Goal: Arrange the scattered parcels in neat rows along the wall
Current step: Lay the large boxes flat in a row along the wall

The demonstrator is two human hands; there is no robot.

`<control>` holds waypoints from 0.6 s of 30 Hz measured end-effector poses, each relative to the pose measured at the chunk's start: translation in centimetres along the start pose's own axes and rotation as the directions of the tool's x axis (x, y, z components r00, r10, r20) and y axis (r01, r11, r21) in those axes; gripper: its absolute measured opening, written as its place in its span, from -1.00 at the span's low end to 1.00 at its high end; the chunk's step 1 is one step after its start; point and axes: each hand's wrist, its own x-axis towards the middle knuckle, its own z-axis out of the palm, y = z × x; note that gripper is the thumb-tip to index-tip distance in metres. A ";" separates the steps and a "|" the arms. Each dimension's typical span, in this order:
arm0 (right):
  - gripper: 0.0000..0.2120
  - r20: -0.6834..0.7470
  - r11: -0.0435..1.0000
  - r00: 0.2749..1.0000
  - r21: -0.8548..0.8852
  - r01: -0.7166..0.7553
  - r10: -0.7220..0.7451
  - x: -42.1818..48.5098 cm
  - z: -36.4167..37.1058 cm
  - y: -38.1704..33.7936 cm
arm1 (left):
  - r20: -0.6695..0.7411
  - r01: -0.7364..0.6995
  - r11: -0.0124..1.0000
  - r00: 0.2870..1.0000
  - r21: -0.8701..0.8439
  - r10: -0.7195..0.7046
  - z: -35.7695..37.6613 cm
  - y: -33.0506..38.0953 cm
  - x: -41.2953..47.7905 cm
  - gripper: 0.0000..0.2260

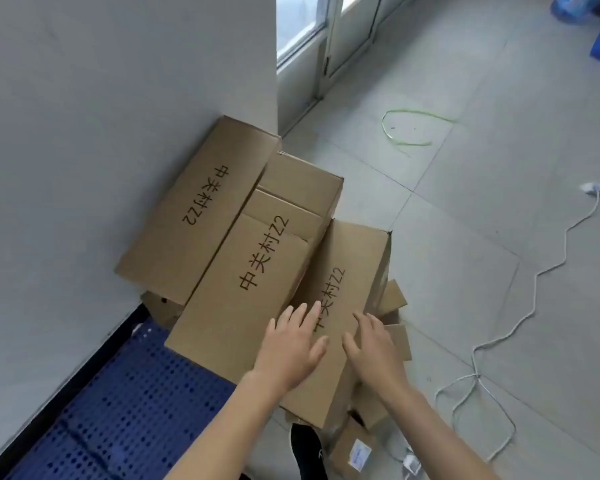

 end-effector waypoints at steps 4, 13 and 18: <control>-0.38 0.116 0.996 0.990 -0.032 -0.083 0.086 3.7 4.2 3.9 | 0.135 0.050 0.989 0.988 0.136 -0.069 5.1 0.3 5.8 -0.32; -0.25 0.151 0.994 0.983 0.015 -0.110 0.106 7.6 8.4 10.6 | 0.042 0.284 0.956 0.957 0.068 -0.287 12.7 -1.8 11.0 -0.01; -0.29 0.131 0.981 0.978 0.090 -0.172 0.160 7.5 6.8 13.0 | 0.245 0.459 0.885 0.869 -0.074 -0.430 12.3 -3.5 11.7 0.26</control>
